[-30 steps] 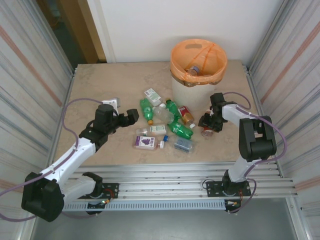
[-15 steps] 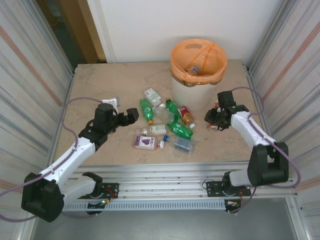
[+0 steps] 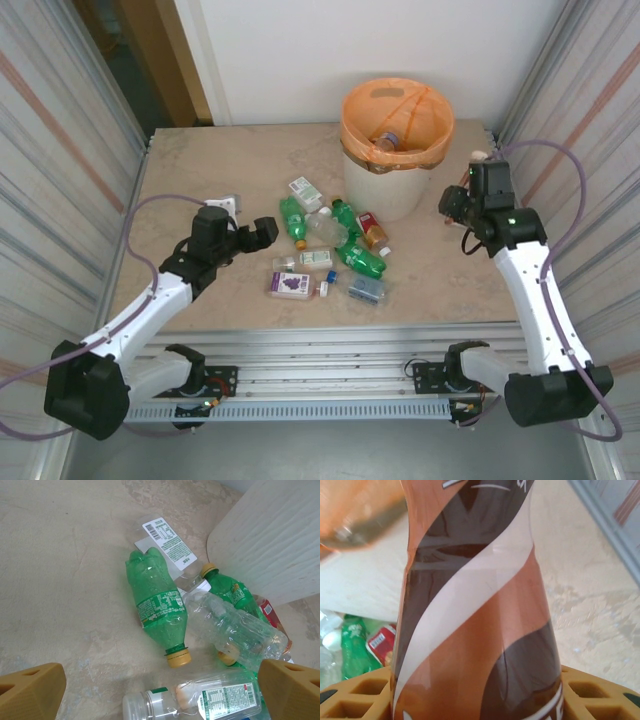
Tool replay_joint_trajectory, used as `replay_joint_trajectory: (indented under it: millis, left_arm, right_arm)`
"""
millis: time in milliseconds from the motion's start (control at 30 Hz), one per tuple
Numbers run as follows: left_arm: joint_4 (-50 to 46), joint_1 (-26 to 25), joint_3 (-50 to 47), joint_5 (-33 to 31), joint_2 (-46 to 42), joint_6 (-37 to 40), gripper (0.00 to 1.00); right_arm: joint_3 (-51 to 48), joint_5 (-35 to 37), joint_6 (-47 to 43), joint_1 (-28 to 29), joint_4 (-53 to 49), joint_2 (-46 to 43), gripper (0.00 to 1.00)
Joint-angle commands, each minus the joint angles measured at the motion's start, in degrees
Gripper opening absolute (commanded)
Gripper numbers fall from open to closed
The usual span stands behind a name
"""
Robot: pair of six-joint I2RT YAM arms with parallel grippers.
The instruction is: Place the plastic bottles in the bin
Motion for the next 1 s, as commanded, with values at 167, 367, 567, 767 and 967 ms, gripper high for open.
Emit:
replay_joint_trajectory:
  millis: [167,367,567,767,967]
  left_arm:
    - [1.9,0.4,1.1,-0.1,0.2,-0.8,0.99]
    - [0.7,0.5,1.7,-0.2,-0.2,-0.3,0.99]
    - [-0.5,0.6,2.3,-0.5,-1.5,-0.1,0.99]
    - [-1.0,0.8,1.8,-1.0,-3.3,-0.3,0.99]
    - [-1.9,0.9,2.3,-0.3,-3.5,-0.5,0.99]
  right_arm:
    - [16.7,-3.9,-6.2,-0.3,-0.1,7.0,0.32]
    - [27.9,-10.6,-8.1,0.0,3.2,16.6,0.32]
    - [41.3,-14.5,-9.7,0.4,4.1,28.8,0.32]
    - [53.0,-14.3,-12.3,0.9,2.0,40.9,0.32]
    - [61.5,-12.6,-14.5,1.8,-2.0,49.3,0.34]
